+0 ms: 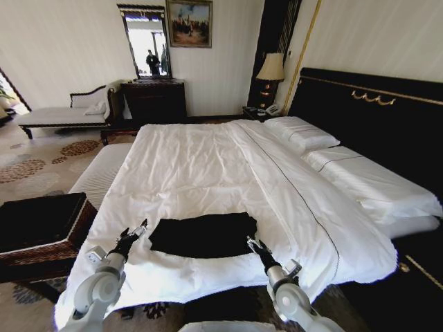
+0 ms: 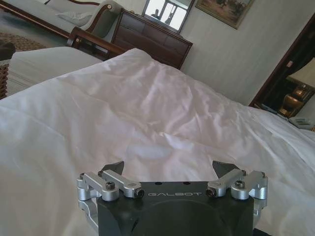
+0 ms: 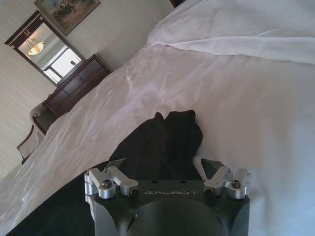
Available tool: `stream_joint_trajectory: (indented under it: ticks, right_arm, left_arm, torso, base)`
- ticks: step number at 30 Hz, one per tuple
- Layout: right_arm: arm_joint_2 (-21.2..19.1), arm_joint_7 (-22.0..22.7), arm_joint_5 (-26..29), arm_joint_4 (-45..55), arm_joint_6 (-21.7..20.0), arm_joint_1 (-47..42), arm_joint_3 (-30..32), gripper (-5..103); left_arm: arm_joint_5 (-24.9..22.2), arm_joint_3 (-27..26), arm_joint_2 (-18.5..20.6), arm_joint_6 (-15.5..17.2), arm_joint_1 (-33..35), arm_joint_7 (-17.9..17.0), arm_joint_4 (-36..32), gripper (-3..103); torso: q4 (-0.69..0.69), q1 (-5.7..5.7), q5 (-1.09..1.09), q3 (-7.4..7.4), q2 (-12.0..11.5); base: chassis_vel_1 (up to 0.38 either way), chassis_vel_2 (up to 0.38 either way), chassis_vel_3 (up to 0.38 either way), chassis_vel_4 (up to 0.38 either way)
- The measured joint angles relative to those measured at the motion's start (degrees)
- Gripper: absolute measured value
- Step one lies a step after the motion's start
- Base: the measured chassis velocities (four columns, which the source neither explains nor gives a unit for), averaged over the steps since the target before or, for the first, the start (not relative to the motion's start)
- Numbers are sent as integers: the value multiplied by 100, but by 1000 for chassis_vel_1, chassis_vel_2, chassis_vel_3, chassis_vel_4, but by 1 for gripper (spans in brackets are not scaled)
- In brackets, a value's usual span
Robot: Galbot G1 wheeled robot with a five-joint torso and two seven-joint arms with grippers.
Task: Fold the clothes on the bed and place them into the basket.
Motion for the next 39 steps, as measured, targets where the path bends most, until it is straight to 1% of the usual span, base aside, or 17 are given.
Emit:
stream_joint_trajectory:
  ticks: [1, 3, 4, 5, 6, 8, 9, 11, 12, 15, 17, 18, 19, 21, 22, 24, 39]
  right_arm:
    - [0, 0, 0, 0, 0, 0, 0, 85]
    - [-4, -24, 6, 10, 9, 0, 14, 74]
    - [-4, -31, 9, 12, 11, 1, 16, 74]
    - [-3, -50, 14, 19, 13, 3, 16, 69]
    - [-3, -50, 14, 19, 13, 3, 16, 69]
    - [16, -65, 10, 33, 16, 9, 2, 57]
    - [25, -70, 0, 40, 16, 8, -12, 57]
    - [35, -79, -40, 49, 16, -11, -37, 47]
    - [35, -79, -40, 49, 16, -11, -37, 47]
    - [18, -99, -107, 67, 19, -66, -45, 31]
    - [5, -104, -124, 81, 22, -88, -37, 31]
    - [-22, -109, -141, 125, 30, -130, -9, 20]
    - [-39, -111, -148, 158, 37, -155, 9, 20]
    - [-75, -120, -175, 237, 56, -210, 37, 9]
    - [-75, -120, -175, 237, 56, -210, 37, 9]
    - [-101, -129, -202, 304, 70, -257, 63, 2]
    - [-325, -79, -216, 840, 116, -964, 336, 0]
  left_arm:
    - [0, 0, 0, 0, 0, 0, 0, 100]
    - [18, -19, -22, 0, 31, -11, -20, 100]
    - [26, -28, -31, 0, 36, -16, -21, 100]
    - [36, -48, -49, 0, 41, -30, -20, 100]
    - [36, -48, -49, 0, 41, -30, -20, 100]
    - [45, -95, -87, 0, 40, -71, 19, 100]
    - [46, -114, -98, 0, 38, -79, 36, 100]
    - [45, -154, -113, -3, 37, -89, 74, 100]
    - [45, -154, -113, -3, 37, -89, 74, 100]
    - [38, -197, -118, -14, 50, -90, 92, 100]
    - [36, -207, -120, -17, 51, -90, 97, 100]
    - [35, -219, -124, -19, 52, -90, 108, 100]
    - [34, -225, -127, -20, 52, -90, 114, 100]
    - [31, -246, -136, -23, 47, -90, 139, 100]
    - [31, -246, -136, -23, 47, -90, 139, 100]
    - [28, -269, -137, -26, 38, -90, 177, 100]
    - [46, -420, -53, -114, -104, 19, 783, 100]
  torso:
    - [0, 0, 0, 0, 0]
    - [0, 0, 0, 0, 0]
    - [0, 0, 0, 0, 0]
    - [0, 0, 0, 0, 0]
    - [0, 0, 0, 0, 0]
    - [0, 0, 0, 0, 0]
    - [0, 0, 0, 0, 0]
    - [0, 0, 0, 0, 0]
    - [0, 0, 0, 0, 0]
    - [0, 0, -1, 0, 0]
    - [0, 0, 0, 0, 0]
    - [0, 0, 0, 0, 0]
    - [-1, 0, 0, 0, 0]
    - [0, 0, 0, 0, 0]
    - [0, 0, 0, 0, 0]
    - [0, 0, 0, 0, 0]
    - [-1, 0, -1, 0, 0]
  base:
    - [0, 0, 0, 0]
    - [0, 0, 0, 0]
    - [0, 0, 0, 0]
    - [0, 0, 0, 0]
    - [0, 0, 0, 0]
    - [0, 0, 0, 0]
    - [0, 0, 0, 0]
    - [0, 0, 0, 0]
    - [0, 0, 0, 0]
    - [0, 0, 0, 0]
    - [0, 0, 0, 0]
    - [0, 0, 0, 0]
    - [0, 0, 0, 0]
    - [0, 0, 0, 0]
    - [0, 0, 0, 0]
    - [0, 0, 0, 0]
    - [0, 0, 0, 0]
